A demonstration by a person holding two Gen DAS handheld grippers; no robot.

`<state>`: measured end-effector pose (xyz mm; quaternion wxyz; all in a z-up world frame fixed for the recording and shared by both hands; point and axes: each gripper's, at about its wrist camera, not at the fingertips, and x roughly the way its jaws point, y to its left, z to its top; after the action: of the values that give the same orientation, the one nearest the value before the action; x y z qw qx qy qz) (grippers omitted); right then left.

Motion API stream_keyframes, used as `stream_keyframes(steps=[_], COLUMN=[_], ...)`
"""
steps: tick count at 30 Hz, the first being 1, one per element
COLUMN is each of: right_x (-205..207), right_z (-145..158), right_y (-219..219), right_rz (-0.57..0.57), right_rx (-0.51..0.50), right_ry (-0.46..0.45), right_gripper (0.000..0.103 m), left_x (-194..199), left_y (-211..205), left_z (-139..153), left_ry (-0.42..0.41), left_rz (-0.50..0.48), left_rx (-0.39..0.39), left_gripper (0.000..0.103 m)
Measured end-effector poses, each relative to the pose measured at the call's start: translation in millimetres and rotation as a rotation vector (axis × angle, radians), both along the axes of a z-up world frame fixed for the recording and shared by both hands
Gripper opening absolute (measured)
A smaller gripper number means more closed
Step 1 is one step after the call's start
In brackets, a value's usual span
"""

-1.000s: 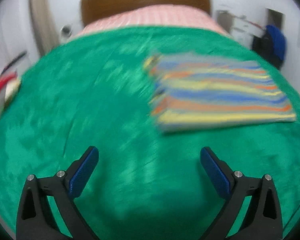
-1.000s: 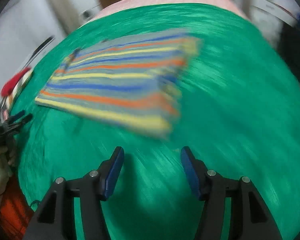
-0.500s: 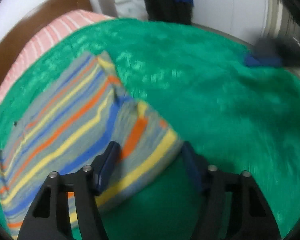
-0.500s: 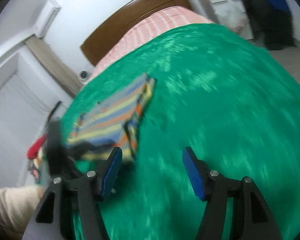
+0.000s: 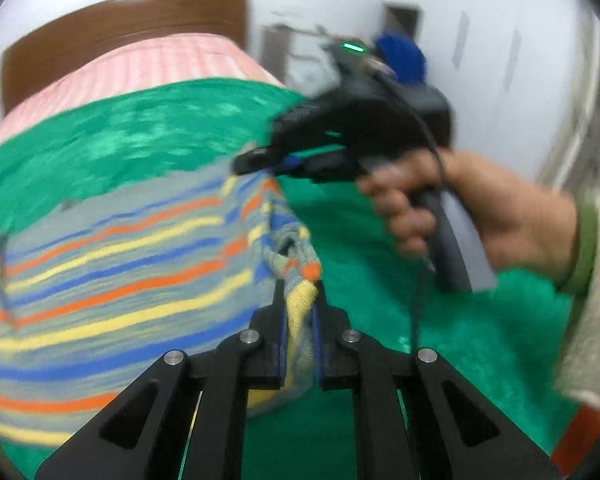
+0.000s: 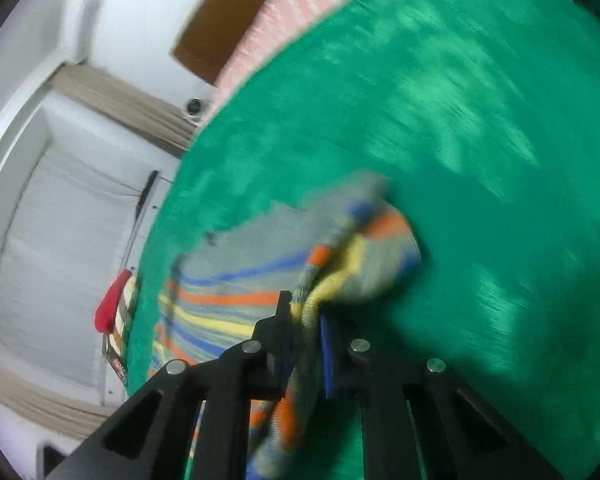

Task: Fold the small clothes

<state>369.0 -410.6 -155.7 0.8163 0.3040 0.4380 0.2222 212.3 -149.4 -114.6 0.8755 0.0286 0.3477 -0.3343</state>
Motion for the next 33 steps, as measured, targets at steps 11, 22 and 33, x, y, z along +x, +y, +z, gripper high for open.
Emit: stream_keyframes(steps=[11,22,33], right_x=[45,59,-74], right_z=[46,6,37], right_y=[229,327,265], right_rz=[0.267,0.291,0.421], right_rx=[-0.122,-0.054,-0.314], right_ry=[-0.094,-0.047,-0.251], right_gripper=[0.012,0.052,0.047], left_x=[25,2,33], left_y=[221,269,257], left_z=[-7,-21,-35], left_ry=[0.173,0.178,0.248], left_rz=[0.389,0.504,0.568], left_rx=[-0.162,-0.06,0.036], left_gripper=[0.008,0.063,0.045])
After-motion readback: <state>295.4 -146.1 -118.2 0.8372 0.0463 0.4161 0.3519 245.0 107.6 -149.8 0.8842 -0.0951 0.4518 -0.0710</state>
